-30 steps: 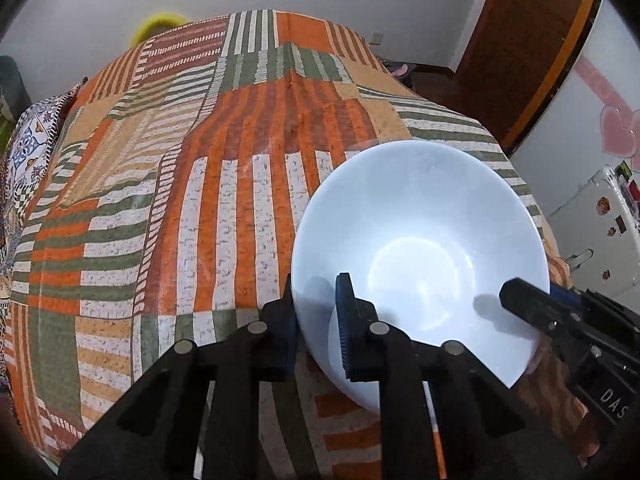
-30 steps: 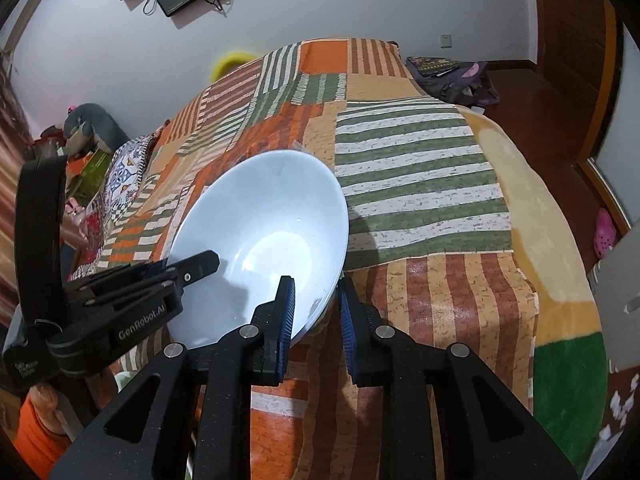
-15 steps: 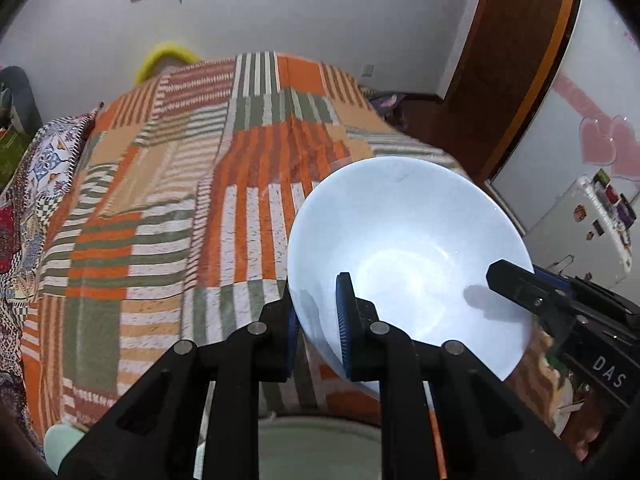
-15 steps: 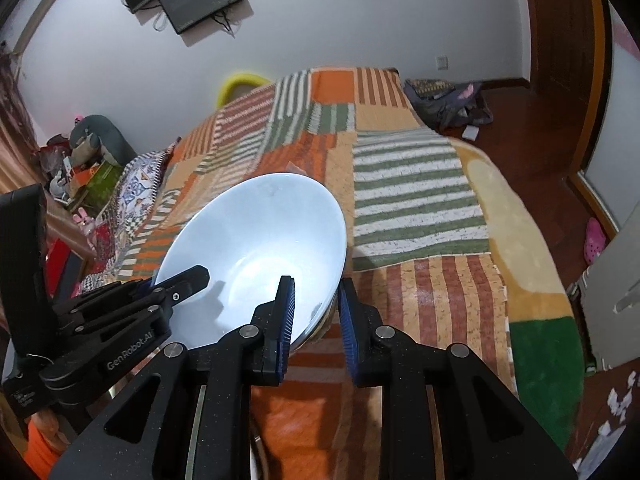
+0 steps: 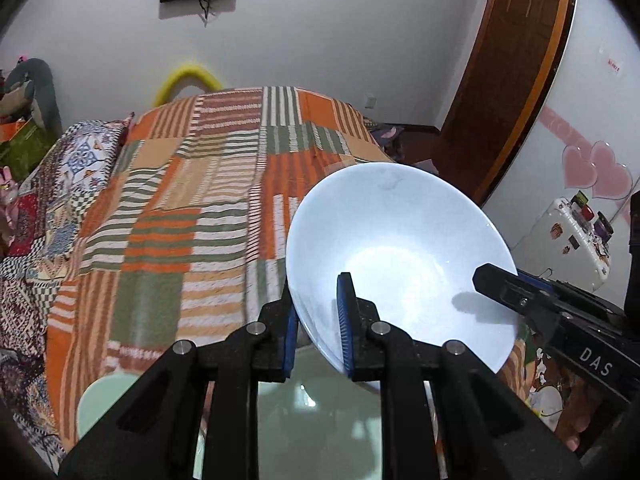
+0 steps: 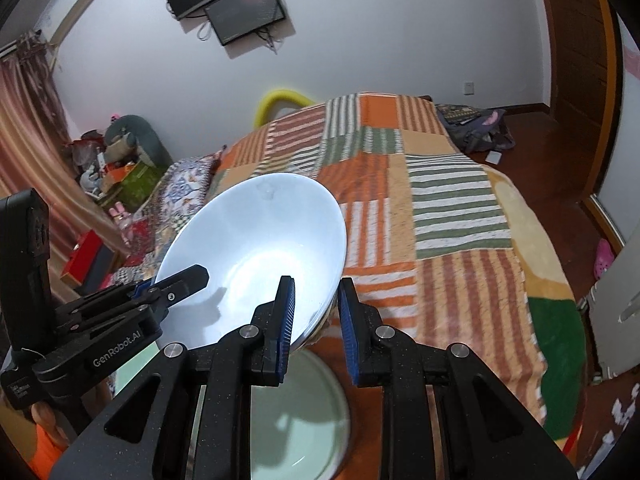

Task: Organize plates and bowls
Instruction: 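Lift and carry the white bowl over the green bowl with both tools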

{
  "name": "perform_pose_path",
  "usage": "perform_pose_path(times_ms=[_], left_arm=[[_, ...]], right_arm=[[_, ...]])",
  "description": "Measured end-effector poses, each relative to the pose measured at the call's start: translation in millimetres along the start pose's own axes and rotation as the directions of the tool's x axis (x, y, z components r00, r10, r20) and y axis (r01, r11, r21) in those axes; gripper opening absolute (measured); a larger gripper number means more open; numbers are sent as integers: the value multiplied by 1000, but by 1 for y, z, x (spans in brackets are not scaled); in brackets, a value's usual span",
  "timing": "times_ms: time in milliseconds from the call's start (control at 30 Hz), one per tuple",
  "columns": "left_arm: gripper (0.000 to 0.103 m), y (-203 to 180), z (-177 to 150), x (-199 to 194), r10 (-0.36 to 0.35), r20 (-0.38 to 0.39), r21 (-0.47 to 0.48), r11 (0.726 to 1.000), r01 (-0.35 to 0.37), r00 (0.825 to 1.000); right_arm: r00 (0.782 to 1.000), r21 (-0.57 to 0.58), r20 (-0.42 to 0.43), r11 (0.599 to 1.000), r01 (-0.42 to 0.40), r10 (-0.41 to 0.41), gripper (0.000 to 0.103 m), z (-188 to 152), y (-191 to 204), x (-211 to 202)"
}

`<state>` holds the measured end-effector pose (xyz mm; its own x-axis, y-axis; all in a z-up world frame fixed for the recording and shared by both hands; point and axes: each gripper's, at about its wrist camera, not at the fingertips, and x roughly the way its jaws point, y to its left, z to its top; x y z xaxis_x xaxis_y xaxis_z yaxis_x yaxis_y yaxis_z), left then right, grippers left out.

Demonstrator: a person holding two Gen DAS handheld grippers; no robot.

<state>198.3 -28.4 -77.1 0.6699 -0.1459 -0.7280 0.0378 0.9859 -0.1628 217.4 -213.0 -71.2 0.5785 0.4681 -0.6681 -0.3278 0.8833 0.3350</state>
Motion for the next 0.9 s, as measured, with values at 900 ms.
perform_pose_path(times_ms=[900], left_arm=[[18, 123, -87, -104, 123, 36, -177, 977, -115, 992]], right_arm=[[983, -141, -92, 975, -170, 158, 20, -55, 125, 26]])
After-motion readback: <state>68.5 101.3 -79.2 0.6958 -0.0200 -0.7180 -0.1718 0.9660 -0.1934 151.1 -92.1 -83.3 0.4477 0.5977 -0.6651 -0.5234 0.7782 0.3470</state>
